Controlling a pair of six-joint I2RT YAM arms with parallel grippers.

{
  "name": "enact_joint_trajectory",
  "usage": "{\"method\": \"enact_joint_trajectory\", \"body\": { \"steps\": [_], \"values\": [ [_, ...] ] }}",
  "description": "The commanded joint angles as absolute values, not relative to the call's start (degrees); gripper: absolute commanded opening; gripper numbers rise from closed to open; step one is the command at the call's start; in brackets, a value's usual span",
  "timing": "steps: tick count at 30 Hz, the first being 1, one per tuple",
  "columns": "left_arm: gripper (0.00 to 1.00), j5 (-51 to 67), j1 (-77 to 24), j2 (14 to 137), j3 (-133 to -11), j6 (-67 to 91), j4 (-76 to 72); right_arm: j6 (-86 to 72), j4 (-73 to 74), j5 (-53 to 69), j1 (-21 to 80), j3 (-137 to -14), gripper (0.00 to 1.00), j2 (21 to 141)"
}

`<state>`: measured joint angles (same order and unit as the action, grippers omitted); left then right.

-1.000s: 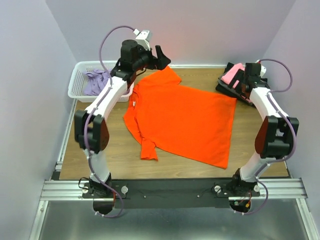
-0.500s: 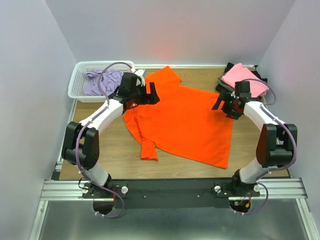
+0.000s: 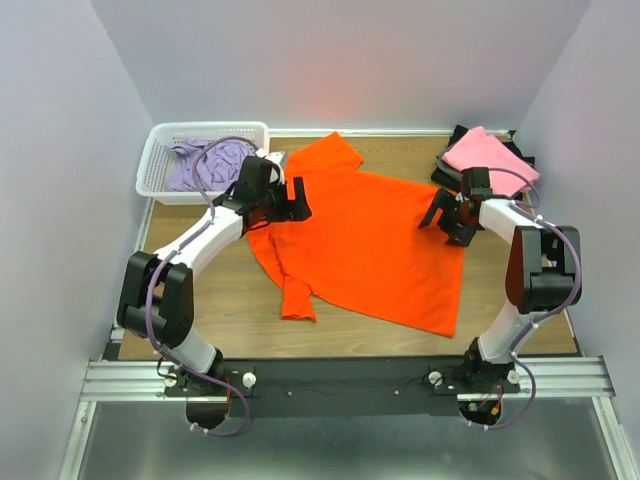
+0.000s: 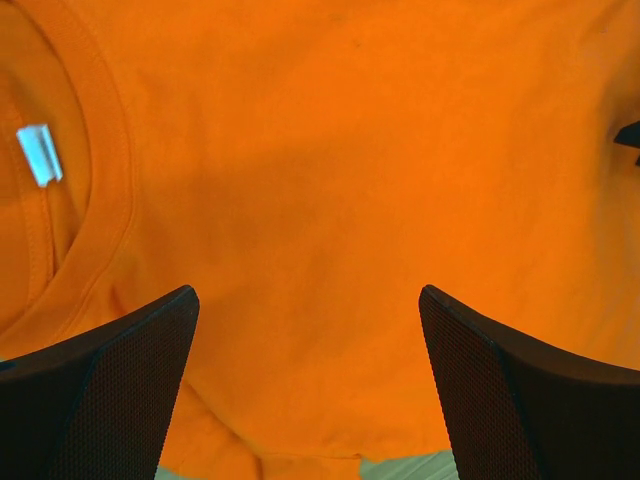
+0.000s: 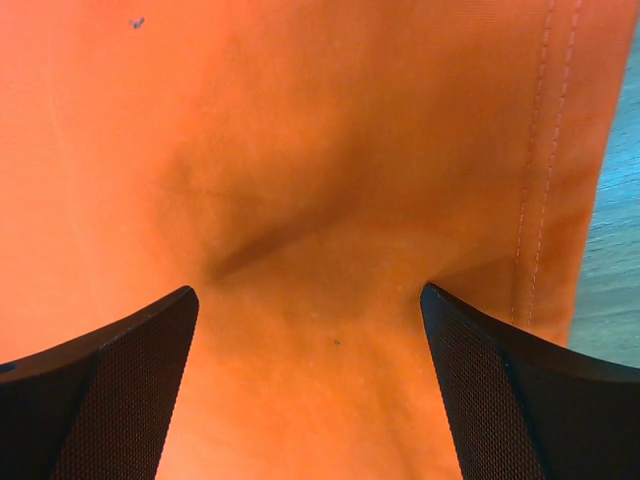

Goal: Fold and stack the t-shirts
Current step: Flatten the tshirt out

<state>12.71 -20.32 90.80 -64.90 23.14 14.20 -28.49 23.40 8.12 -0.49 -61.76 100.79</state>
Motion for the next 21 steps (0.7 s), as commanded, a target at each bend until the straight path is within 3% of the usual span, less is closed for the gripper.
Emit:
{"method": "enact_joint_trajectory", "body": {
  "steps": [1, 12, 15, 21],
  "values": [
    [0.98, 7.83, -19.78, 88.16, -62.49, 23.37, 20.2, -30.23, 27.07, 0.28, -0.7, -62.75, 0.99, 104.5],
    [0.98, -1.47, -18.28, 78.85, -53.45, 32.16, 29.17, -30.59, 29.88, -3.52, -0.62, -66.18, 0.99, 106.34],
    [0.93, -1.85, -17.93, 77.7, -51.16, 33.57, 29.62, -30.59, 30.15, -3.78, -0.62, -66.62, 0.99, 106.79],
    [0.66, -0.27, -17.58, 79.01, -47.99, 34.28, 27.78, -30.5, 30.5, -3.6, -0.62, -67.5, 0.99, 107.31]
  ]
}}
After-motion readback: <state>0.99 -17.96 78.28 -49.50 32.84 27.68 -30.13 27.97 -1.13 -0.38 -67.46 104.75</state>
